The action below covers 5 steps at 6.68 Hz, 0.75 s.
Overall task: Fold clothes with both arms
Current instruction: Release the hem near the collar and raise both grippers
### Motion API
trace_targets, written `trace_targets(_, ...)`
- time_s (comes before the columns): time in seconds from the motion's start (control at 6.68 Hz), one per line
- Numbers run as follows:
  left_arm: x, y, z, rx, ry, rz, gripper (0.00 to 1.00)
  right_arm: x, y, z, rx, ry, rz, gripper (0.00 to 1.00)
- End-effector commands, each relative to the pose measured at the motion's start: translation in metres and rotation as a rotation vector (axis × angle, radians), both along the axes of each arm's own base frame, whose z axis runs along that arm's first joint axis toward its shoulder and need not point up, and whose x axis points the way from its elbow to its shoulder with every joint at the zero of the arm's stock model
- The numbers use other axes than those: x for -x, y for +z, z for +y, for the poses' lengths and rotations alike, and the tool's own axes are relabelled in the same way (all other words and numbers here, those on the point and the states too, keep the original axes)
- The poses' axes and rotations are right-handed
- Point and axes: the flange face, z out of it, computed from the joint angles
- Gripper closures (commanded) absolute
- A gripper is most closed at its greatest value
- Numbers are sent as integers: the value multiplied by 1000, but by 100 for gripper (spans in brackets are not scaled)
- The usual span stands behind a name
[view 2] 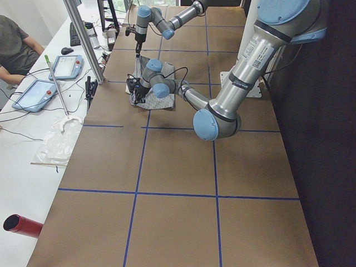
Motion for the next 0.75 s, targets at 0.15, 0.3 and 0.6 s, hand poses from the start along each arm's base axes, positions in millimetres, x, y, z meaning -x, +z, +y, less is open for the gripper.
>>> trace_targets(0.15, -10, -14, 5, 30, -28, 52, 100, 6, 14, 9, -13, -14, -8, 100)
trace_targets(0.3, -10, -15, 6, 27, -23, 50, 23, 10, 16, 12, -17, -15, -3, 1)
trace_targets(0.6, -10, -11, 8, 45, 4, 56, 0, 7, 18, 15, -42, -16, -36, 0)
